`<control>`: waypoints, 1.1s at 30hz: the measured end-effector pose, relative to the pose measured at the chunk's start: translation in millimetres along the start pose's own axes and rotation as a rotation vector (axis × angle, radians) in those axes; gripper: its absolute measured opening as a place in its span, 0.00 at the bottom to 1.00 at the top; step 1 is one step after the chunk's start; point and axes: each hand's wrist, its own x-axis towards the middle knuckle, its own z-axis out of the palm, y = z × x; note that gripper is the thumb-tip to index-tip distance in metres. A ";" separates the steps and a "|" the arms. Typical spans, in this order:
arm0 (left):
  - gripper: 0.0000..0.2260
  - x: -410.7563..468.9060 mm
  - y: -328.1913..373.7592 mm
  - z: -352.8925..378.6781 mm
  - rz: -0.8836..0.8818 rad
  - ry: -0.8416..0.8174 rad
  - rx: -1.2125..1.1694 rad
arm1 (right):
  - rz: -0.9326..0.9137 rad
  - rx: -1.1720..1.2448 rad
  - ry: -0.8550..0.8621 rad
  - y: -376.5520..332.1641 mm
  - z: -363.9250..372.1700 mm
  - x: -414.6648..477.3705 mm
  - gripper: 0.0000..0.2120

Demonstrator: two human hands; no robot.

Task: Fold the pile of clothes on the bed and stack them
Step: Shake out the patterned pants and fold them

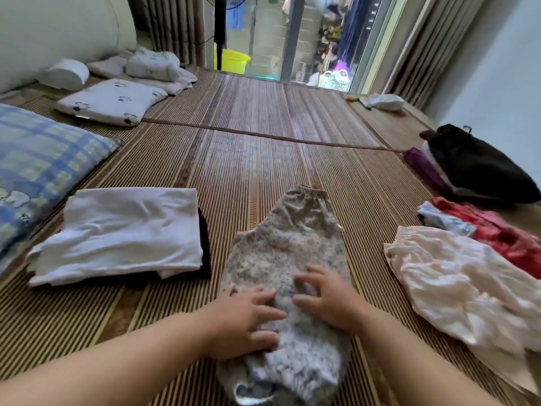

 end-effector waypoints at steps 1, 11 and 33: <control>0.28 -14.4 3.3 2.9 0.044 0.011 -0.015 | -0.029 -0.021 -0.019 0.5 7.9 -22.3 0.28; 0.20 -70.0 42.4 34.6 0.087 0.358 0.059 | -0.084 -0.239 -0.084 -19.7 54.5 -139.6 0.40; 0.10 -62.9 45.8 -27.1 -0.115 0.261 -1.016 | 0.130 0.867 0.007 -0.4 -22.6 -141.7 0.08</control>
